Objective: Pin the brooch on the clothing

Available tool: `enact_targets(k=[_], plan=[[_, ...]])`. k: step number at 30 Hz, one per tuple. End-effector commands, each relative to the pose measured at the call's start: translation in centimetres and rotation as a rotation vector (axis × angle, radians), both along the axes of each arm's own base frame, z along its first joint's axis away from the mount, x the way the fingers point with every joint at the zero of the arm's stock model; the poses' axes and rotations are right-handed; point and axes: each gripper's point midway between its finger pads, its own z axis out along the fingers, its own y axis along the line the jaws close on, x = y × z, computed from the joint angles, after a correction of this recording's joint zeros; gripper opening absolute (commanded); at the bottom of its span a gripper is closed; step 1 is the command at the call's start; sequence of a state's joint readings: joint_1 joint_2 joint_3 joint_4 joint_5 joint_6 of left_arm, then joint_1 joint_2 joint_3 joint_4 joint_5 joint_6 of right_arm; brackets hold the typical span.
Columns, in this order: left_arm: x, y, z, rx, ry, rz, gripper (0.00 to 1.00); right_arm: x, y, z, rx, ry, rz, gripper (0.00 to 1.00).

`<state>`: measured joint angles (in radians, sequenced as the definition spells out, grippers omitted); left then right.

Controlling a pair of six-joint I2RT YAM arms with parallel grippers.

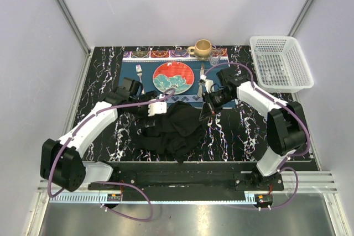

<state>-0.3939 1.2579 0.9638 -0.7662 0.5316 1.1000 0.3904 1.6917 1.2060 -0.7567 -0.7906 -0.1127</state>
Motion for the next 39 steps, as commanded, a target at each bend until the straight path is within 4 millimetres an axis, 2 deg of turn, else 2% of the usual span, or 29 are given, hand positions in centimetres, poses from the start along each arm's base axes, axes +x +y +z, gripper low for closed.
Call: enact_targets(k=[1, 2, 3, 5, 6, 7, 8, 9, 10, 11, 14, 15, 16, 19, 20, 21, 23, 24, 26, 27, 30, 32, 33, 36, 39], plan=[[1.3, -2.0, 0.6, -0.027, -0.037, -0.095, 0.96, 0.3, 0.9, 4.6, 0.096, -0.118, 0.02, 0.0], [0.9, -2.1, 0.1, -0.013, -0.019, -0.112, 0.93, 0.4, 0.9, 5.3, 0.1, -0.143, 0.018, 0.0], [0.5, -2.1, -0.5, 0.007, 0.001, -0.129, 0.81, 0.5, 0.9, 5.9, 0.105, -0.168, 0.018, 0.0], [-1.3, -2.1, -1.1, 0.022, 0.056, -0.161, 0.67, 1.0, 0.5, 8.1, 0.102, -0.251, 0.002, 0.0], [-1.7, -1.9, -0.8, 0.018, 0.062, -0.158, 0.5, 1.1, 0.4, 8.8, 0.101, -0.279, 0.001, 0.0], [-2.3, -1.7, -0.7, 0.019, 0.086, -0.14, 0.41, 1.4, 0.2, 10.5, 0.105, -0.338, -0.008, 0.0], [-2.4, -1.4, -0.4, 0.022, 0.082, -0.126, 0.27, 1.4, 0.1, 11.2, 0.107, -0.364, -0.008, 0.0], [-2.5, -1.2, 0.8, 0.014, 0.05, -0.114, 0.04, 1.5, 0.0, 12.0, 0.106, -0.397, -0.004, 0.0], [-2.6, -0.9, 1.5, 0.008, 0.047, -0.08, 0.0, 1.6, -0.2, 13.3, 0.105, -0.441, -0.007, 0.0], [-2.5, -0.6, 2.4, 0.0, 0.022, -0.053, 0.0, 1.6, -0.3, 13.9, 0.106, -0.464, -0.005, 0.0], [-1.9, 0.2, 7.4, -0.098, -0.09, 0.057, 0.0, 1.7, -0.8, 16.5, 0.102, -0.565, 0.014, 0.0], [-1.6, 0.8, 10.1, -0.145, -0.16, 0.104, 0.0, 1.8, -0.9, 17.3, 0.1, -0.599, 0.023, 0.0], [-1.6, 0.8, 11.6, -0.187, -0.18, 0.147, 0.0, 1.9, -1.1, 19.0, 0.103, -0.636, 0.023, 0.0], [-2.1, 1.4, 16.6, -0.287, -0.29, 0.217, 0.0, 2.0, -1.2, 21.8, 0.114, -0.706, 0.027, 0.0], [-2.2, 1.7, 17.6, -0.305, -0.312, 0.241, 0.0, 1.9, -1.2, 22.3, 0.118, -0.718, 0.03, 0.0], [-2.7, 2.0, 19.7, -0.342, -0.361, 0.259, 0.0, 1.9, -1.2, 22.7, 0.12, -0.731, 0.039, 0.0], [-2.7, 2.5, 21.8, -0.395, -0.385, 0.329, 0.0, 1.5, -1.3, 23.8, 0.129, -0.751, 0.053, 0.0], [-3.3, 2.8, 23.9, -0.433, -0.423, 0.342, 0.0, 1.2, -1.3, 24.2, 0.135, -0.761, 0.069, 0.0], [-4.2, 2.8, 26.0, -0.496, -0.426, 0.359, 0.0, -0.2, -1.1, 24.9, 0.169, -0.748, 0.106, 0.0], [-5.2, 2.8, 27.8, -0.537, -0.453, 0.344, 0.0, -1.2, -0.9, 25.2, 0.185, -0.747, 0.132, 0.0], [-8.3, 1.6, 30.0, -0.634, -0.406, 0.255, 0.0, -4.3, -0.2, 25.8, 0.224, -0.739, 0.207, 0.0], [-10.2, 0.8, 30.2, -0.676, -0.313, 0.212, 0.0, -6.2, 0.5, 25.2, 0.225, -0.724, 0.252, 0.0], [-10.4, 0.7, 30.7, -0.693, -0.296, 0.222, 0.0, -6.6, 0.6, 25.3, 0.229, -0.718, 0.25, 0.0], [-10.1, 1.2, 30.8, -0.697, -0.277, 0.282, 0.0, -5.7, 0.3, 24.6, 0.184, -0.713, 0.217, 0.0], [-8.6, 2.4, 30.7, -0.676, -0.302, 0.39, 0.0, -3.9, 0.7, 25.0, 0.16, -0.739, 0.181, 0.0]])
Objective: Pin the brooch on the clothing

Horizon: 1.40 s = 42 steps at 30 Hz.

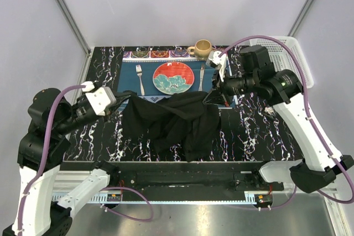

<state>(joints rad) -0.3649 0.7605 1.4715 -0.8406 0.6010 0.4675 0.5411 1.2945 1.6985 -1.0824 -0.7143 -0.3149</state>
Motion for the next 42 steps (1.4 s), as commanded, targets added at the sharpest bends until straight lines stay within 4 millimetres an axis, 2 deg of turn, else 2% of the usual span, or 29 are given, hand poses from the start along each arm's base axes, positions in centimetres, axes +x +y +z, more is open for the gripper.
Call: enact_targets(k=[1, 4, 7, 8, 9, 10, 11, 12, 13, 14, 16, 17, 19, 20, 21, 23, 24, 25, 26, 27, 28, 29, 31, 32, 33, 35, 36, 39, 42], plan=[[1.0, 0.9, 0.3, -0.044, 0.074, 0.107, 0.0, 2.2, 0.5, 1.1, 0.006, -0.045, -0.052, 0.0], [2.4, 1.9, 0.3, -0.043, 0.087, 0.199, 0.0, 3.7, 1.5, -0.2, -0.004, -0.007, -0.055, 0.0], [6.0, 4.3, -2.2, 0.025, 0.12, 0.396, 0.0, 6.2, 3.2, -3.5, -0.038, 0.066, -0.05, 0.03], [7.9, 6.2, -4.2, 0.076, 0.143, 0.527, 0.0, 6.8, 3.8, -4.3, -0.042, 0.1, -0.046, 0.05], [9.0, 7.1, -4.7, 0.092, 0.128, 0.593, 0.0, 8.0, 4.9, -6.0, -0.054, 0.163, -0.032, 0.07], [9.8, 8.0, -5.8, 0.12, 0.137, 0.642, 0.0, 8.6, 5.5, -6.6, -0.059, 0.199, -0.034, 0.16], [10.7, 9.4, -8.2, 0.173, 0.178, 0.71, 0.0, 9.1, 6.1, -7.4, -0.067, 0.246, -0.037, 0.33], [11.3, 10.2, -9.3, 0.201, 0.194, 0.742, 0.0, 10.2, 6.9, -9.8, -0.102, 0.311, -0.038, 0.47], [11.7, 11.0, -10.7, 0.233, 0.221, 0.775, 0.0, 10.7, 6.9, -9.4, -0.119, 0.312, -0.046, 0.56], [12.3, 12.8, -13.6, 0.278, 0.29, 0.829, 0.0, 11.3, 6.8, -9.8, -0.137, 0.308, -0.049, 0.61], [13.0, 14.7, -15.9, 0.316, 0.335, 0.871, 0.0, 12.0, 5.7, -10.9, -0.178, 0.305, -0.08, 0.67], [13.3, 16.4, -18.5, 0.343, 0.4, 0.901, 0.0, 12.1, 5.0, -11.3, -0.189, 0.297, -0.082, 0.71], [14.3, 17.4, -19.9, 0.397, 0.385, 0.904, 0.0, 12.2, 2.6, -12.1, -0.206, 0.308, -0.123, 0.77], [14.5, 18.7, -21.7, 0.423, 0.421, 0.93, 0.0, 12.0, 1.6, -11.6, -0.204, 0.281, -0.129, 0.8], [15.3, 19.1, -21.9, 0.434, 0.389, 0.927, 0.0, 11.7, 0.3, -12.8, -0.233, 0.299, -0.152, 0.81], [16.0, 18.0, -23.0, 0.452, 0.416, 0.834, 0.05, 12.1, -2.5, -12.5, -0.241, 0.256, -0.193, 0.85], [15.5, 17.1, -23.5, 0.474, 0.444, 0.759, 0.15, 11.5, -3.7, -13.4, -0.268, 0.271, -0.203, 0.87], [15.6, 14.8, -22.3, 0.419, 0.425, 0.637, 0.49, 11.7, -5.3, -13.6, -0.28, 0.248, -0.215, 0.88], [15.0, 13.4, -21.7, 0.394, 0.419, 0.561, 0.61, 11.2, -6.2, -12.9, -0.281, 0.208, -0.215, 0.89], [14.8, 12.1, -20.8, 0.379, 0.373, 0.482, 0.75, 10.2, -7.2, -14.1, -0.321, 0.216, -0.206, 0.89], [13.7, 9.4, -18.9, 0.32, 0.292, 0.337, 0.92, 9.7, -8.2, -14.6, -0.35, 0.188, -0.202, 0.89], [12.7, 7.6, -18.5, 0.32, 0.243, 0.239, 0.97, 9.3, -9.6, -13.9, -0.365, 0.086, -0.172, 0.89], [10.5, 4.5, -17.4, 0.375, 0.075, 0.041, 0.99, 7.7, -11.1, -15.9, -0.389, 0.044, -0.135, 0.88], [9.0, 2.1, -18.3, 0.413, 0.035, -0.081, 0.99, 7.1, -11.9, -15.0, -0.395, -0.087, -0.089, 0.87], [8.2, 0.9, -18.8, 0.459, -0.02, -0.148, 0.99, 6.1, -12.1, -16.6, -0.401, -0.116, -0.047, 0.87], [6.5, -2.0, -20.3, 0.502, -0.027, -0.277, 0.97, 5.0, -12.3, -16.1, -0.399, -0.299, 0.03, 0.85], [5.9, -2.7, -20.8, 0.501, -0.007, -0.315, 0.95, 4.0, -12.0, -17.4, -0.375, -0.321, 0.076, 0.84], [5.3, -5.1, -21.5, 0.463, 0.095, -0.398, 0.88, 2.9, -11.5, -18.2, -0.359, -0.434, 0.154, 0.71], [5.6, -6.4, -21.9, 0.429, 0.157, -0.43, 0.8, 2.3, -11.6, -19.7, -0.383, -0.434, 0.204, 0.69]])
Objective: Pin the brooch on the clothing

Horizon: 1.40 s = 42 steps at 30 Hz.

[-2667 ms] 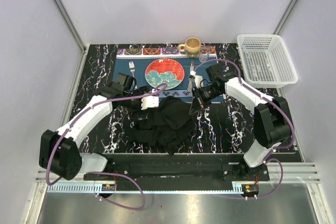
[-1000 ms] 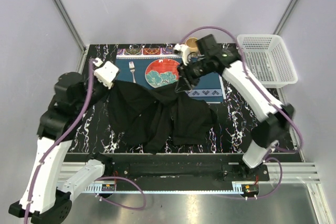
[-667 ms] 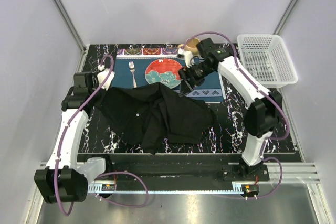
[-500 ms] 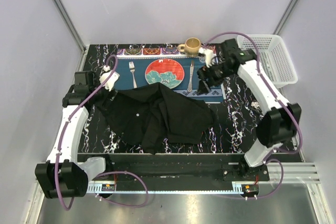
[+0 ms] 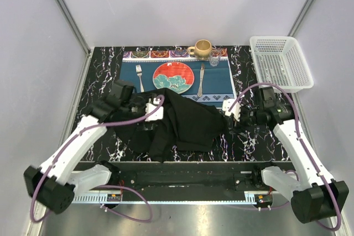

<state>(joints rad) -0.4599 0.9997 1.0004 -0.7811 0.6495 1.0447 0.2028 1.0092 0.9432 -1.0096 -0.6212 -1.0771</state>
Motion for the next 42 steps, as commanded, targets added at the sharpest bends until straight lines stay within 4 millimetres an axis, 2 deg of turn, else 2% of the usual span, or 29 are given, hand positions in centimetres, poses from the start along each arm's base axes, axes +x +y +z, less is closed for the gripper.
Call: enact_targets(k=[1, 4, 5, 6, 11, 18, 22, 25, 26, 27, 28, 30, 31, 33, 34, 35, 36, 37, 39, 40, 41, 42], plan=[[0.1, -2.3, -0.4, -0.053, 0.084, -0.066, 0.79, 1.2, 1.0, -1.0, -0.028, -0.158, 0.19, 0.68], [0.6, -2.4, -1.3, -0.027, 0.054, -0.053, 0.75, 1.2, 1.6, -3.3, -0.08, -0.179, 0.247, 0.65], [0.8, -2.5, -1.5, -0.022, 0.041, -0.053, 0.74, 0.8, 1.7, -4.6, -0.095, -0.164, 0.258, 0.64], [0.9, -2.5, -1.7, -0.018, 0.039, -0.05, 0.73, 1.9, 1.9, -4.7, -0.116, -0.213, 0.249, 0.63], [1.0, -2.4, -3.2, 0.017, 0.05, -0.041, 0.71, 2.0, 3.4, -7.3, -0.149, -0.188, 0.27, 0.61], [0.6, -2.5, -6.5, 0.081, 0.031, -0.096, 0.73, 3.7, 3.6, -9.7, -0.217, -0.233, 0.249, 0.58], [0.8, -2.2, -8.7, 0.145, 0.038, -0.114, 0.71, 3.5, 3.0, -10.6, -0.25, -0.234, 0.259, 0.49], [1.1, -1.6, -10.1, 0.189, 0.037, -0.106, 0.62, 3.1, 2.9, -10.8, -0.255, -0.246, 0.262, 0.31], [1.1, -1.5, -10.4, 0.202, 0.033, -0.108, 0.58, 3.1, 2.8, -10.5, -0.255, -0.26, 0.252, 0.12], [1.1, -1.3, -10.4, 0.206, 0.026, -0.102, 0.47, 3.2, 2.7, -10.2, -0.252, -0.268, 0.24, 0.0], [1.1, -0.9, -10.6, 0.22, 0.021, -0.091, 0.41, 3.2, 2.8, -9.8, -0.237, -0.261, 0.209, 0.0], [0.5, -0.1, -10.2, 0.238, 0.004, -0.094, 0.3, 4.0, 3.1, -7.4, -0.199, -0.301, 0.149, 0.0], [0.0, 0.6, -10.7, 0.263, 0.004, -0.094, 0.21, 4.1, 3.3, -5.9, -0.163, -0.317, 0.102, 0.0], [-1.4, 2.0, -10.7, 0.302, -0.022, -0.125, 0.13, 4.8, 3.6, -3.2, -0.117, -0.354, 0.043, 0.0], [-2.2, 3.0, -11.8, 0.344, -0.018, -0.131, 0.05, 4.8, 3.6, -1.6, -0.076, -0.364, -0.01, 0.0], [-3.1, 4.0, -12.4, 0.387, -0.021, -0.168, 0.03, 5.2, 3.7, 0.2, -0.049, -0.389, -0.04, 0.0], [-3.7, 4.8, -12.5, 0.407, -0.045, -0.176, 0.0, 5.2, 3.7, 1.1, -0.029, -0.391, -0.064, 0.0], [-4.4, 6.2, -14.0, 0.462, -0.035, -0.184, 0.0, 5.0, 3.8, 2.2, 0.008, -0.388, -0.099, 0.0], [-5.7, 7.8, -15.4, 0.523, -0.033, -0.222, 0.0, 5.1, 3.7, 4.0, 0.04, -0.396, -0.139, 0.0], [-5.7, 8.3, -15.5, 0.537, -0.032, -0.21, 0.0, 4.9, 3.8, 4.6, 0.062, -0.388, -0.159, 0.0], [-5.8, 8.4, -15.3, 0.529, -0.019, -0.192, 0.05, 4.9, 3.7, 5.2, 0.07, -0.388, -0.172, 0.0], [-5.1, 7.8, -13.9, 0.49, -0.037, -0.164, 0.1, 4.8, 3.7, 5.4, 0.079, -0.385, -0.182, 0.0]])
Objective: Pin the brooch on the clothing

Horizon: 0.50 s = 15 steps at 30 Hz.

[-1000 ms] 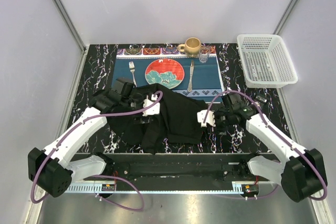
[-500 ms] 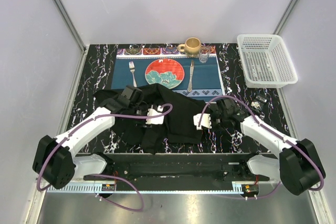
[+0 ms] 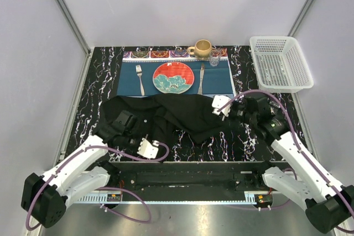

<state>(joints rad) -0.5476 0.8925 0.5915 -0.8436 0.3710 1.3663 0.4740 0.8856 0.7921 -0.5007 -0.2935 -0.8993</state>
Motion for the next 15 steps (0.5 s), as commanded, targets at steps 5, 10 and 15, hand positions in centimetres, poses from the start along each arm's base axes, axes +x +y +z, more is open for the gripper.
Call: enact_targets(k=[5, 10, 15], plan=[[2.0, -3.4, 9.8, -0.335, -0.073, 0.054, 0.51, -0.5, 0.4, 3.9, 0.163, 0.06, -0.117, 0.0], [3.9, -6.7, 14.2, -0.54, -0.274, 0.048, 0.63, -0.2, 1.3, 6.3, 0.257, 0.083, -0.145, 0.0], [6.5, -8.7, 12.1, -0.548, -0.451, 0.012, 0.64, 0.0, 1.7, 8.9, 0.32, 0.064, -0.15, 0.0]])
